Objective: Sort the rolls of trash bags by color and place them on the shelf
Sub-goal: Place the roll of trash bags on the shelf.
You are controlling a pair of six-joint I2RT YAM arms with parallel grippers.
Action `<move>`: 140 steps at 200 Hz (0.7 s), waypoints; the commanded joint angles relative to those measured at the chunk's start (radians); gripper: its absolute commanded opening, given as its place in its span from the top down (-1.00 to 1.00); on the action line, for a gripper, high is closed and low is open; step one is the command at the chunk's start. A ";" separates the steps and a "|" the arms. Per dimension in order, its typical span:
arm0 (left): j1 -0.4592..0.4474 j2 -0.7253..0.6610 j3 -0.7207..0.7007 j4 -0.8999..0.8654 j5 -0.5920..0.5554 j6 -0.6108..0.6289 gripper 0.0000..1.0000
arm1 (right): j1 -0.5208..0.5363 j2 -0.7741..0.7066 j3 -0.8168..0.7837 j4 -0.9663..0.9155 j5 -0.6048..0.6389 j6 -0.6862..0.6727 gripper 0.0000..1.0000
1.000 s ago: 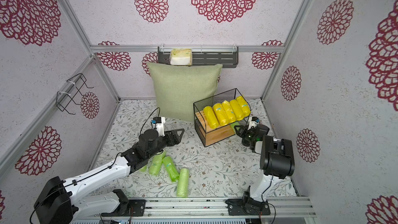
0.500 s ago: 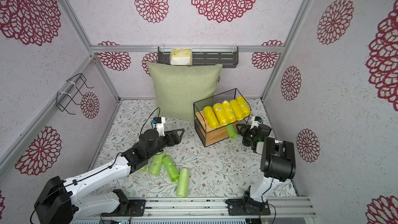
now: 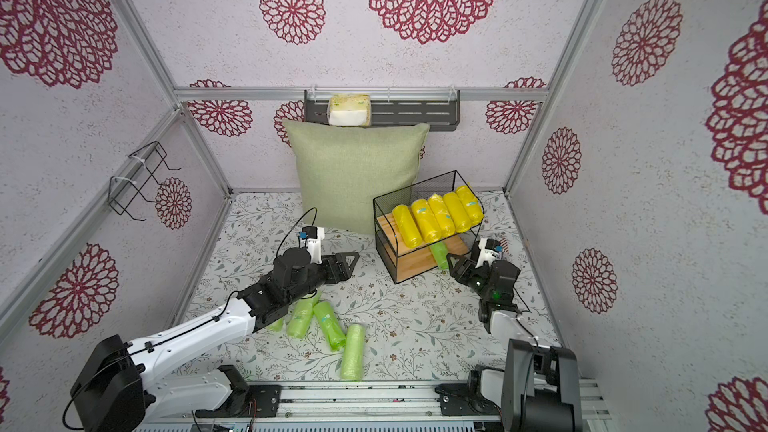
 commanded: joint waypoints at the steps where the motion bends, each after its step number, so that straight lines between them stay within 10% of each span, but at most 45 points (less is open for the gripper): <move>1: 0.009 0.017 0.015 -0.023 0.021 0.023 -0.76 | 0.045 -0.047 -0.067 0.039 0.051 0.087 -0.13; 140: 0.008 0.045 0.038 -0.040 0.028 0.028 -0.76 | 0.196 0.494 0.097 0.522 0.076 0.304 0.18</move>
